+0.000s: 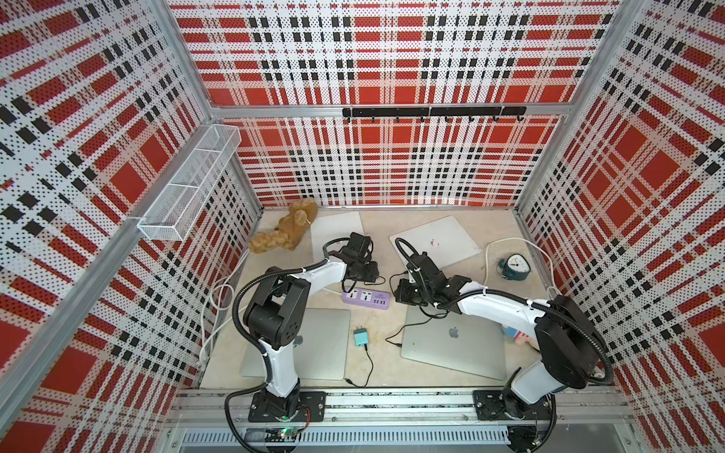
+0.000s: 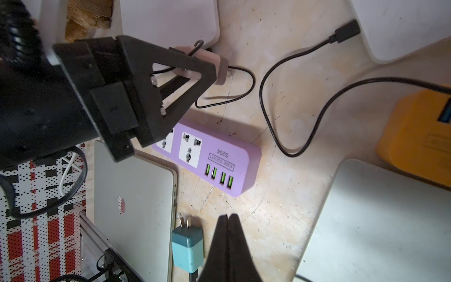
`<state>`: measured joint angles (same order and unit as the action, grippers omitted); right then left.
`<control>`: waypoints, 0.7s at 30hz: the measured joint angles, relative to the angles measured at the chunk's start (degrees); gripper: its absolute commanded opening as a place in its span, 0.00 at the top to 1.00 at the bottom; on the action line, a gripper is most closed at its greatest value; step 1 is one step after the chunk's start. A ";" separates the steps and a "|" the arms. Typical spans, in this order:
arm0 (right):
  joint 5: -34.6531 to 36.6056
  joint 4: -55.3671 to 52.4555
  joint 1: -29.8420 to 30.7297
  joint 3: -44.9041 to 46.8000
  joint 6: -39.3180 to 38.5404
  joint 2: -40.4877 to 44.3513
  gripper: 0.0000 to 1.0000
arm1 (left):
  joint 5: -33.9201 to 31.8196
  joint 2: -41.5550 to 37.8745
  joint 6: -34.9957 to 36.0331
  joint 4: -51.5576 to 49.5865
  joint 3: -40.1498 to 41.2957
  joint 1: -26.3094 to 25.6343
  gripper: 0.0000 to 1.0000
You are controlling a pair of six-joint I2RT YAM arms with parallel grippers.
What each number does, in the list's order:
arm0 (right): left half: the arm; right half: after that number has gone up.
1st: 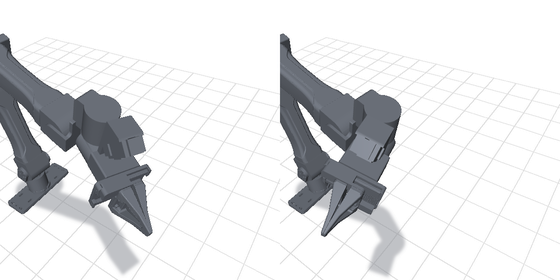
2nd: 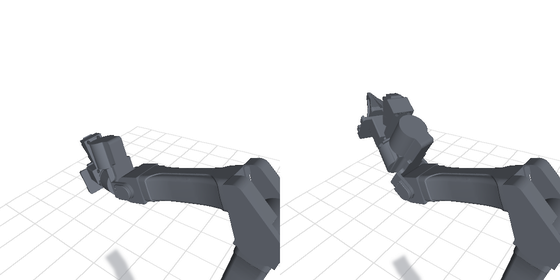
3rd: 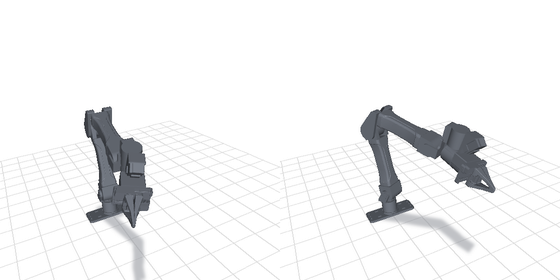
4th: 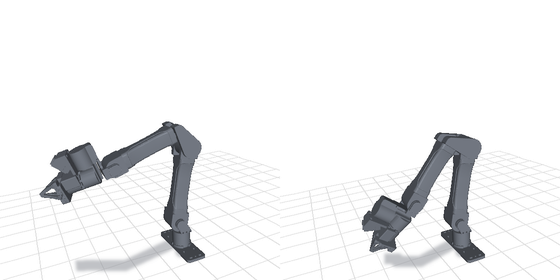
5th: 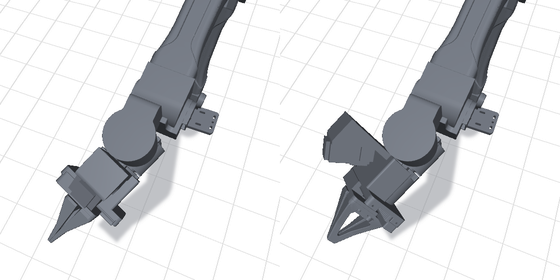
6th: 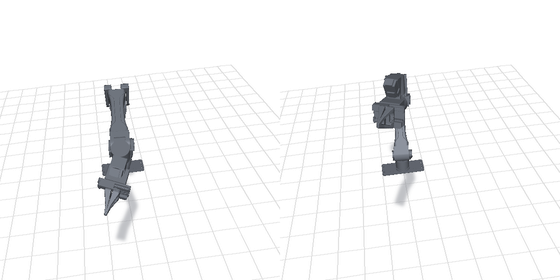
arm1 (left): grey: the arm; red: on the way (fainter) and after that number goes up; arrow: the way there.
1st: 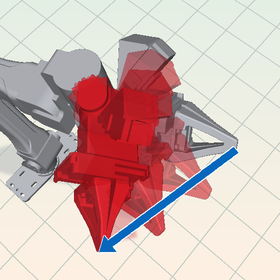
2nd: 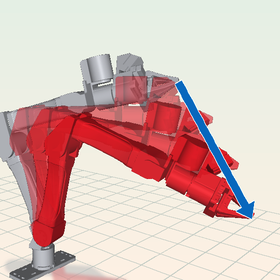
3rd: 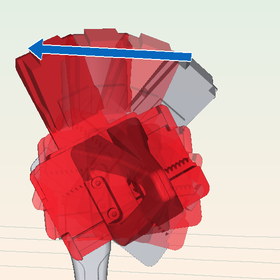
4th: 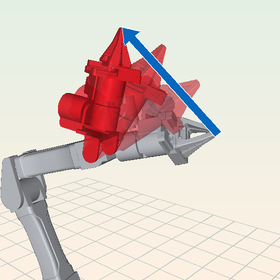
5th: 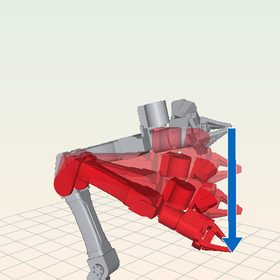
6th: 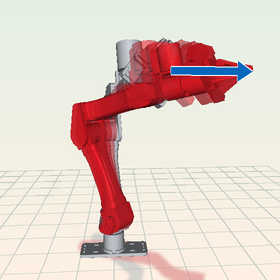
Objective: Unplug the laptop charger
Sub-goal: Place the plug at the center of the board.
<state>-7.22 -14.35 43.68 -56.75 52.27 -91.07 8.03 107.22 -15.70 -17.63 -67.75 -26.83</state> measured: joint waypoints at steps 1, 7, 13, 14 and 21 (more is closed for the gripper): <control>0.02 -0.04 0.00 0.13 0.00 0.00 1.00 | 0.02 -0.33 0.20 0.87 0.74 0.00 0.68; 0.22 -0.09 0.00 0.35 -0.17 0.00 1.00 | -0.70 -2.73 0.66 4.66 5.18 -0.28 0.54; 0.20 -0.09 0.00 0.35 -0.20 0.00 1.00 | -1.99 -5.33 0.50 3.89 9.07 -0.59 0.42; 0.20 -0.09 0.00 0.35 -0.22 0.00 1.00 | -2.08 -5.38 0.48 3.65 9.33 -0.59 0.39; 0.20 -0.09 0.00 0.35 -0.28 0.00 1.00 | -2.32 -6.29 0.15 2.95 9.77 -0.61 0.25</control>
<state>-7.03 -14.44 43.68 -56.40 51.99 -91.07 5.72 100.92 -15.55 -14.68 -57.98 -27.44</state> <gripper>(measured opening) 0.042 0.749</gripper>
